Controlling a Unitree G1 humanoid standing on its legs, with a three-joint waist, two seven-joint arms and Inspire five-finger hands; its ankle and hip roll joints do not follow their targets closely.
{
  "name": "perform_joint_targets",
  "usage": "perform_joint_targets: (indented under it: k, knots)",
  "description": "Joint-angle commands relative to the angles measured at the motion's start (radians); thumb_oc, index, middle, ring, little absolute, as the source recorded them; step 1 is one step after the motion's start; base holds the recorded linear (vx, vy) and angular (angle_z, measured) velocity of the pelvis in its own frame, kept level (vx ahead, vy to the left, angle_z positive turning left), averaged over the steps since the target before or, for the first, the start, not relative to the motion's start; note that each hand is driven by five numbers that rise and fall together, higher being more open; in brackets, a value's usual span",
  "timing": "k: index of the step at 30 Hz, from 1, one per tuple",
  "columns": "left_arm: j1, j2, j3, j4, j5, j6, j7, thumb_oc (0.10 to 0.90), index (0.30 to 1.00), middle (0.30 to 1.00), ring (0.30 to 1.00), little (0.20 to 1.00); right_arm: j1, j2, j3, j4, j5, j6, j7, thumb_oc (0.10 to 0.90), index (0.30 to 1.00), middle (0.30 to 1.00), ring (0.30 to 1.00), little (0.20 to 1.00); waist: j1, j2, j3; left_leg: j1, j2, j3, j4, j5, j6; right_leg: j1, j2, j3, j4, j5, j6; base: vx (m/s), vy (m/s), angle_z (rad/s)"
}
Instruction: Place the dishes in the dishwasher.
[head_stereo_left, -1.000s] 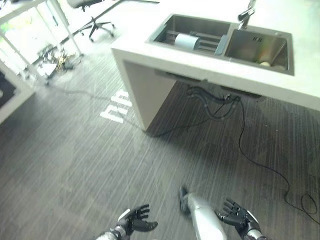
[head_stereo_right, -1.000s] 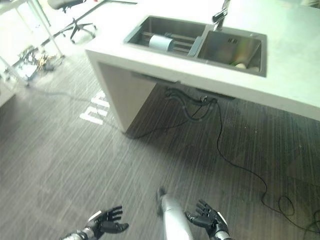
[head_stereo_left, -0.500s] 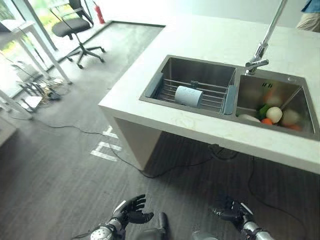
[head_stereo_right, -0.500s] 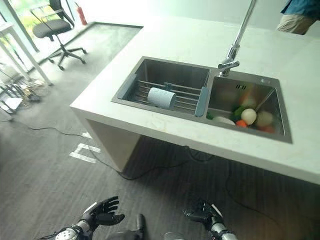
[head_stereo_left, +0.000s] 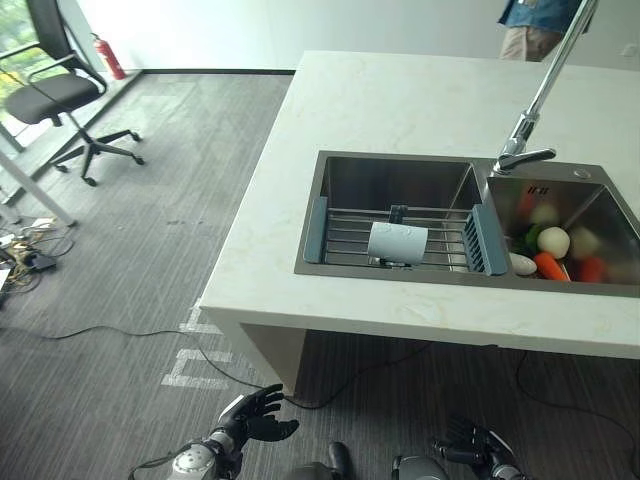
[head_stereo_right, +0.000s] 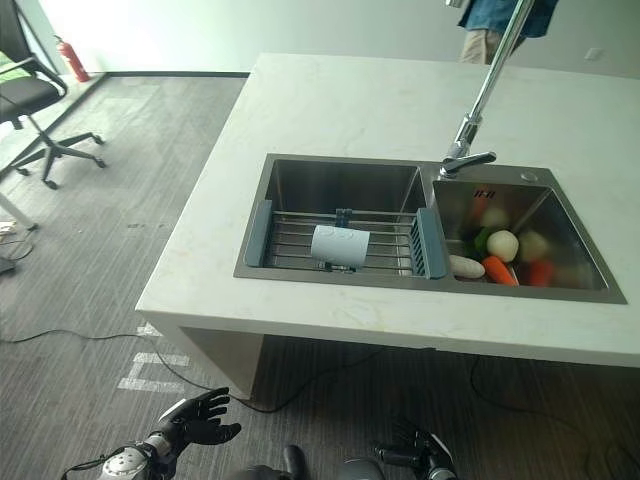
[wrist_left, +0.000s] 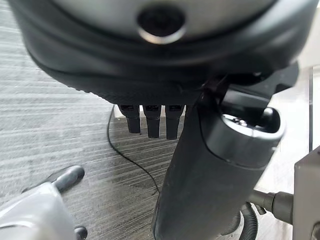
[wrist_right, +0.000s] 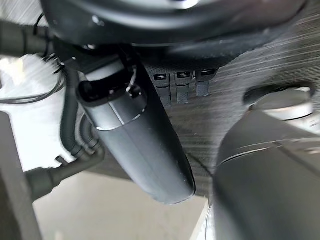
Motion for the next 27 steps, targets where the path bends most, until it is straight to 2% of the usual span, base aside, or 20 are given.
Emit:
perform_joint_targets:
  k: [1, 2, 4, 5, 7, 8, 9, 13, 17, 20, 23, 26, 27]
  knots:
    - [0.019, -0.002, 0.011, -0.036, 0.024, -0.043, 0.042, 0.8, 0.9, 0.9, 0.9, 0.9, -0.023, -0.066, -0.039, -0.025, -0.008, -0.044, 0.025, 0.8, 0.9, 0.9, 0.9, 0.9, 0.01, 0.044, 0.001, -0.02, 0.011, -0.12, 0.129, -0.22, -0.072, -0.02, 0.037, -0.062, 0.024, 0.098, 0.032, 0.05, 0.009, -0.12]
    - [0.021, -0.007, 0.016, -0.009, 0.01, -0.042, 0.053, 0.8, 0.9, 0.9, 0.9, 0.9, -0.027, -0.058, -0.041, -0.005, -0.023, -0.052, 0.034, 0.8, 0.9, 0.9, 0.9, 0.9, 0.01, 0.039, 0.006, -0.01, 0.018, -0.098, 0.129, -0.232, -0.079, -0.052, 0.001, -0.095, -0.021, 0.124, 0.038, 0.06, -0.057, -0.3]
    - [0.02, -0.012, 0.023, 0.017, 0.021, -0.047, 0.063, 0.8, 0.9, 0.9, 0.9, 0.9, -0.027, -0.053, -0.047, 0.012, -0.024, -0.053, 0.036, 0.8, 0.9, 0.9, 0.9, 0.9, 0.004, 0.034, 0.012, 0.001, 0.029, -0.089, 0.129, -0.243, -0.089, -0.076, -0.027, -0.098, -0.12, 0.143, 0.048, 0.05, -0.138, -0.76]
    - [0.018, -0.013, 0.026, 0.037, 0.032, -0.053, 0.073, 0.8, 0.9, 0.9, 0.9, 0.9, -0.029, -0.051, -0.056, 0.032, -0.025, -0.047, 0.041, 0.8, 0.9, 0.9, 0.9, 0.9, 0.003, 0.024, 0.015, 0.007, 0.032, -0.081, 0.129, -0.249, -0.097, -0.11, -0.054, -0.09, -0.12, 0.135, 0.054, 0.04, -0.178, -0.78]
    - [0.014, -0.015, 0.028, 0.06, 0.045, -0.059, 0.086, 0.8, 0.9, 0.9, 0.9, 0.9, -0.033, -0.05, -0.067, 0.056, -0.025, -0.033, 0.05, 0.8, 0.9, 0.9, 0.9, 0.9, 0.004, 0.016, 0.011, 0.001, 0.045, -0.066, 0.129, -0.25, -0.107, -0.12, -0.066, -0.088, -0.12, 0.104, 0.06, 0.04, -0.225, -0.26]
    - [0.011, -0.018, 0.028, 0.087, 0.057, -0.065, 0.106, 0.8, 0.9, 0.9, 0.9, 0.9, -0.032, -0.05, -0.076, 0.076, -0.033, -0.011, 0.06, 0.8, 0.9, 0.9, 0.9, 0.9, 0.008, 0.004, 0.0, -0.007, 0.057, -0.043, 0.129, -0.249, -0.121, -0.118, -0.078, -0.095, -0.12, 0.055, 0.069, 0.06, -0.285, -0.09]
    - [0.01, -0.02, 0.03, 0.101, 0.06, -0.06, 0.122, 0.8, 0.9, 0.9, 0.9, 0.9, -0.032, -0.046, -0.079, 0.089, -0.044, 0.002, 0.065, 0.8, 0.9, 0.9, 0.9, 0.9, 0.01, -0.003, -0.007, -0.007, 0.065, -0.029, 0.129, -0.25, -0.127, -0.116, -0.086, -0.098, -0.12, 0.046, 0.075, 0.07, -0.282, -0.16]
    - [0.01, -0.025, 0.035, 0.122, 0.046, -0.034, 0.138, 0.8, 0.9, 0.9, 0.9, 0.9, -0.039, -0.042, -0.072, 0.113, -0.065, 0.021, 0.085, 0.8, 0.9, 0.9, 0.9, 0.9, 0.02, -0.016, -0.019, -0.003, 0.105, 0.007, 0.129, -0.252, -0.147, -0.09, -0.09, -0.114, -0.12, 0.012, 0.07, 0.06, -0.227, -0.18]
    - [0.028, -0.05, 0.035, 0.137, 0.038, 0.025, 0.153, 0.8, 0.9, 0.9, 0.9, 0.9, -0.05, -0.054, -0.06, 0.113, -0.052, 0.032, 0.103, 0.8, 0.9, 0.9, 0.9, 0.9, 0.034, -0.016, -0.04, -0.015, 0.143, 0.006, 0.129, -0.228, -0.184, -0.051, -0.058, -0.113, -0.12, -0.05, 0.043, 0.05, -0.244, -0.01]
    - [0.03, -0.068, 0.041, 0.173, 0.051, 0.035, 0.154, 0.8, 0.9, 0.9, 0.9, 0.9, -0.059, -0.058, -0.046, 0.114, -0.082, 0.032, 0.112, 0.8, 0.9, 0.9, 0.9, 0.9, 0.038, -0.018, -0.041, -0.01, 0.161, 0.003, 0.129, -0.198, -0.202, -0.037, -0.036, -0.105, -0.12, -0.071, 0.019, 0.04, -0.219, -0.08]
    - [0.028, -0.078, 0.056, 0.188, 0.036, 0.049, 0.164, 0.8, 0.9, 0.9, 0.9, 0.9, -0.06, -0.066, -0.038, 0.113, -0.092, 0.046, 0.114, 0.8, 0.9, 0.9, 0.9, 0.9, 0.048, -0.037, -0.027, 0.013, 0.146, 0.01, 0.129, -0.165, -0.2, -0.023, -0.039, -0.084, -0.12, -0.077, 0.003, 0.05, -0.157, 0.0]
    - [0.024, -0.081, 0.094, 0.193, 0.032, 0.086, 0.165, 0.8, 0.9, 0.9, 0.9, 0.9, -0.053, -0.078, -0.036, 0.124, -0.104, 0.064, 0.109, 0.8, 0.9, 0.9, 0.9, 0.9, 0.077, -0.064, 0.0, -0.001, 0.104, 0.001, 0.129, -0.123, -0.185, 0.006, -0.046, -0.063, -0.12, -0.081, -0.014, 0.06, -0.121, 0.01]
    - [0.024, -0.083, 0.098, 0.192, 0.034, 0.098, 0.165, 0.8, 0.9, 0.9, 0.9, 0.9, -0.052, -0.081, -0.037, 0.129, -0.102, 0.069, 0.107, 0.8, 0.9, 0.9, 0.9, 0.9, 0.081, -0.058, 0.006, -0.02, 0.103, -0.002, 0.129, -0.123, -0.186, 0.011, -0.04, -0.066, -0.12, -0.082, -0.014, 0.05, -0.033, -0.04]
